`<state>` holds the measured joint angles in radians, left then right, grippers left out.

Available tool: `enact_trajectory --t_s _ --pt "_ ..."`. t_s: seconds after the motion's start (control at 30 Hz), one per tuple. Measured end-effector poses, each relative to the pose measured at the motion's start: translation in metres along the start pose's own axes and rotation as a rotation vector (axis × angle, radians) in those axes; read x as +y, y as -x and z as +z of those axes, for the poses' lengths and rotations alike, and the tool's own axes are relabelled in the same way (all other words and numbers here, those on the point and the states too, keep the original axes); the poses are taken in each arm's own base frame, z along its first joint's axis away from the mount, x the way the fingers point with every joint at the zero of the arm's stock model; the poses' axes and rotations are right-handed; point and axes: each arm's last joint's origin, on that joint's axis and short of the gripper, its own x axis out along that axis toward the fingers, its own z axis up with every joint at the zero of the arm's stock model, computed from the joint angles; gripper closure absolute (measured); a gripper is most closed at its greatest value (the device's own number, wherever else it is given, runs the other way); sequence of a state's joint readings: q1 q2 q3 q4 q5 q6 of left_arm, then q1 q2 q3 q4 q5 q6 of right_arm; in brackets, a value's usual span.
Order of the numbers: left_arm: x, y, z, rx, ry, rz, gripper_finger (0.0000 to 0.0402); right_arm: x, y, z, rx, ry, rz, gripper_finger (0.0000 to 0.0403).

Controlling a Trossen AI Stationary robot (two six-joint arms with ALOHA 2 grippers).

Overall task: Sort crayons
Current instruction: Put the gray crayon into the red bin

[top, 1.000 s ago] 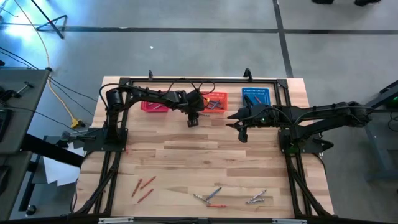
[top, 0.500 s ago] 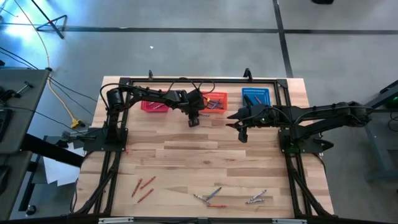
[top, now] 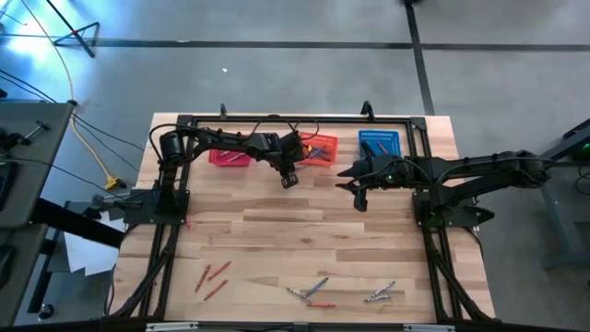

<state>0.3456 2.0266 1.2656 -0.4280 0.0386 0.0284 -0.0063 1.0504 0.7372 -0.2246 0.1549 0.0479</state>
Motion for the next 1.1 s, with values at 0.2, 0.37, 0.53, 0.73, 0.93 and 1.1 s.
enact_trajectory --t_s 0.2,0.37,0.53,0.73,0.93,1.1 --pt "-0.022 0.010 0.002 0.114 -0.043 -0.058 0.0401 0.000 0.000 0.000 0.004 0.002 0.000 0.0263" --pt "-0.042 0.025 -0.005 0.310 -0.043 0.023 0.0401 0.000 0.000 0.000 0.004 0.003 0.000 0.0263" --pt "-0.057 0.040 -0.006 0.395 -0.070 0.211 0.0401 0.000 0.000 0.000 -0.001 0.014 0.000 0.0263" --pt "-0.072 0.065 0.000 0.405 -0.108 0.372 0.0401 0.000 0.000 0.001 -0.011 0.020 0.001 0.0263" --pt "-0.069 0.114 -0.002 0.340 -0.071 0.471 0.0401 0.000 0.000 0.001 -0.010 0.027 0.000 0.0263" --pt "-0.052 0.174 -0.014 0.229 0.048 0.552 0.0401 0.000 0.000 0.001 -0.011 0.046 0.001 0.0263"
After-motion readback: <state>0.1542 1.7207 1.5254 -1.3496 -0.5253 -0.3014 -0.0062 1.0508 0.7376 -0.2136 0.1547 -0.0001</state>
